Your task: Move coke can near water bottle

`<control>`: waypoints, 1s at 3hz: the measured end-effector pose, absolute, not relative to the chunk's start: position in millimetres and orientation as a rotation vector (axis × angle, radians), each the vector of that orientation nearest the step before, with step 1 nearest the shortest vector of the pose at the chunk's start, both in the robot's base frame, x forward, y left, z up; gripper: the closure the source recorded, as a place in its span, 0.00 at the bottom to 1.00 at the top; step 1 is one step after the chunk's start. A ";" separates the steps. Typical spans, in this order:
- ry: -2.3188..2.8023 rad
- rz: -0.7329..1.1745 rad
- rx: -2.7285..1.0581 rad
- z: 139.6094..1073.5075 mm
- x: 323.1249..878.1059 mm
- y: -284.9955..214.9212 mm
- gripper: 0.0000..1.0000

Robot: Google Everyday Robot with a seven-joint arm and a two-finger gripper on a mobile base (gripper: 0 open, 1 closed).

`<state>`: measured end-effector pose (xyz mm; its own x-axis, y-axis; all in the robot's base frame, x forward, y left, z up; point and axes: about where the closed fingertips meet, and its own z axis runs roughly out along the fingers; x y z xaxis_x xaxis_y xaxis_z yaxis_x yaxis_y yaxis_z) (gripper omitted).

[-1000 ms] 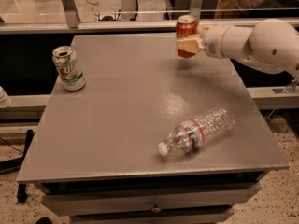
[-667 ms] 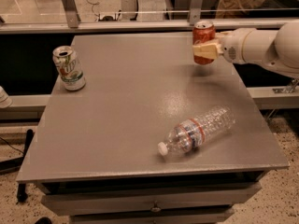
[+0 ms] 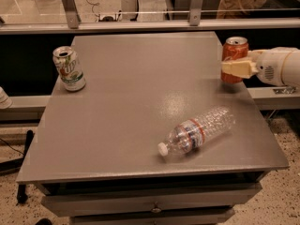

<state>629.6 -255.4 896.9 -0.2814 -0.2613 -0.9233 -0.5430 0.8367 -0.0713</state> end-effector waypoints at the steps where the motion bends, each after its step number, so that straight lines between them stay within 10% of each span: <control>1: 1.882 0.354 -0.575 885.1 598.7 -266.4 1.00; 3: 1.884 0.489 -0.538 870.8 569.0 -276.3 0.82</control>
Offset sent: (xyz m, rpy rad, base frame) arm -0.0765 -0.0337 -0.0303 0.1425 0.0586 0.0132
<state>569.0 -276.3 870.8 -0.3317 -0.1382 -0.9332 -0.5749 0.8139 0.0838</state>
